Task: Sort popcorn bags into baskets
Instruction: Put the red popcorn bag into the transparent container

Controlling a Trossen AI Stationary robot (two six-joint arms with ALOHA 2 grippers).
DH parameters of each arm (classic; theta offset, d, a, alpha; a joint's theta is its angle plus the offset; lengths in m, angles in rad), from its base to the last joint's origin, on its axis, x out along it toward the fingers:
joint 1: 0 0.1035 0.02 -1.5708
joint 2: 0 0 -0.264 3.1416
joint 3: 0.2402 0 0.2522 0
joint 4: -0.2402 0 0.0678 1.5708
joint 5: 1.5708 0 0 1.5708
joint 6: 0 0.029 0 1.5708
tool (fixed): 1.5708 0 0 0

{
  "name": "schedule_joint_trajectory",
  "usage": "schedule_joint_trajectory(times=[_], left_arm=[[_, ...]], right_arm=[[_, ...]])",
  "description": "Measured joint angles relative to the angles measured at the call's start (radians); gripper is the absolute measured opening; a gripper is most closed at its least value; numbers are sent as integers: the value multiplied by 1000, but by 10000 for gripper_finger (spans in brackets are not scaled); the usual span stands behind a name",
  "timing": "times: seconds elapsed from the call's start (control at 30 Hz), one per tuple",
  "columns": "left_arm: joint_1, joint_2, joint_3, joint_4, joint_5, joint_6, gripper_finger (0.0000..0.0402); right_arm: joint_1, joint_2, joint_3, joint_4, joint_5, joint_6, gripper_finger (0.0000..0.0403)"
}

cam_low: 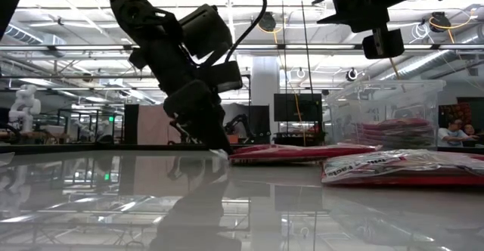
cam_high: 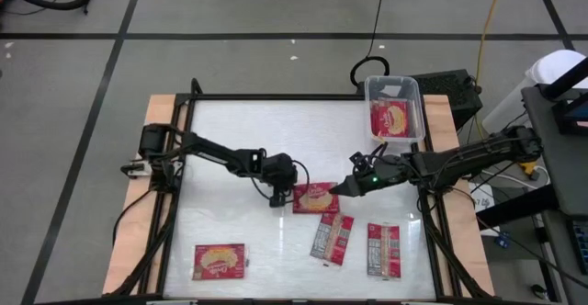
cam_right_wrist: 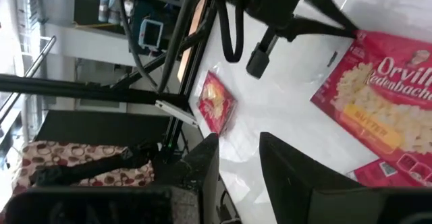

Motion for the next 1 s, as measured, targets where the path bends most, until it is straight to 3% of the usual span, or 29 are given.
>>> schedule_joint_trajectory(times=[0.23,0.5,0.7,0.83,1.0], left_arm=[[18,-47,-3,4,30,-33,4],[21,-161,-3,-9,26,-73,2],[21,-218,-2,-11,23,-124,1],[19,-218,-2,-7,24,-125,1],[-4,-218,-2,-2,30,-78,1]], right_arm=[[0,0,0,-16,48,1,102],[0,0,0,-271,48,176,102],[0,0,0,-276,157,240,103],[-5,0,0,-255,199,192,103],[-54,5,60,-98,137,-40,103]])
